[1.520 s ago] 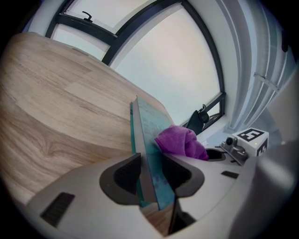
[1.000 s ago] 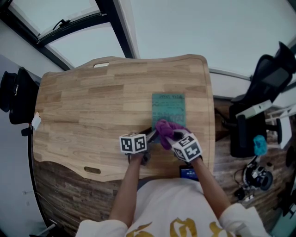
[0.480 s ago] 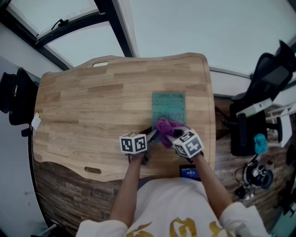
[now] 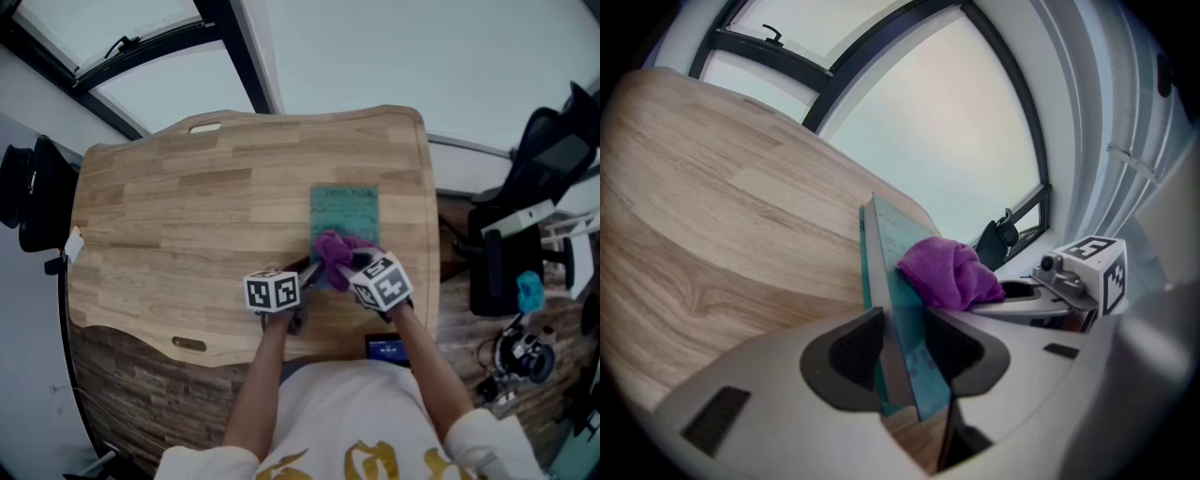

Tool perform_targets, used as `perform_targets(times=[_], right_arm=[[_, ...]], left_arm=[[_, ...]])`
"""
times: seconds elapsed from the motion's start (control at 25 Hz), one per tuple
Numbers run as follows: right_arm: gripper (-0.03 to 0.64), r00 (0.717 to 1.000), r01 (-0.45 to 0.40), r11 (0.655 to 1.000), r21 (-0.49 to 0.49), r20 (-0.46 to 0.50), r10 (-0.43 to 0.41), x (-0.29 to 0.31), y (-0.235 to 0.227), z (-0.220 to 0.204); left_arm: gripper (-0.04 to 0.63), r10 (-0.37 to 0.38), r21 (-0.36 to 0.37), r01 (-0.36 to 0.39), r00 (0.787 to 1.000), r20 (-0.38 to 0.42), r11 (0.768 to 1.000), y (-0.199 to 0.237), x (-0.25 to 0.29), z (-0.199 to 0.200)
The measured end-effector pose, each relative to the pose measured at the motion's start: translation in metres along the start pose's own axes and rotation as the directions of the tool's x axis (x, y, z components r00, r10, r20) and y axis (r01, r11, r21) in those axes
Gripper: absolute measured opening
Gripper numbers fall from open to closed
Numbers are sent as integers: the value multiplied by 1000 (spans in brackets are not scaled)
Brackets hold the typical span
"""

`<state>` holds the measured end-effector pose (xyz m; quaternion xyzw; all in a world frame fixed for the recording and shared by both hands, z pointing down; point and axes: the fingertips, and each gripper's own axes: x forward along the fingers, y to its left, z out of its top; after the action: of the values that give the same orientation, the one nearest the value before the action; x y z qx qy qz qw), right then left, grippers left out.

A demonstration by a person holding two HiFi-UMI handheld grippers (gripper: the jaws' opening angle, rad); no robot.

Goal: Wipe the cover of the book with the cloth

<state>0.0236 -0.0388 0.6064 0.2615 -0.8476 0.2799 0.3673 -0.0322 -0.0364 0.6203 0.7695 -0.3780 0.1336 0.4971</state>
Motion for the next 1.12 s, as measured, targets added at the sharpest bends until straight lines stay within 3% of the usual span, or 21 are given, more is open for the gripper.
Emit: perform_targets(times=[1.12], right_arm=[[73,999,51,999,-11,19,-51,23,-47,52]], left_arm=[[143,-5,-6,5,1000,-2,1000,-1,0,-1]])
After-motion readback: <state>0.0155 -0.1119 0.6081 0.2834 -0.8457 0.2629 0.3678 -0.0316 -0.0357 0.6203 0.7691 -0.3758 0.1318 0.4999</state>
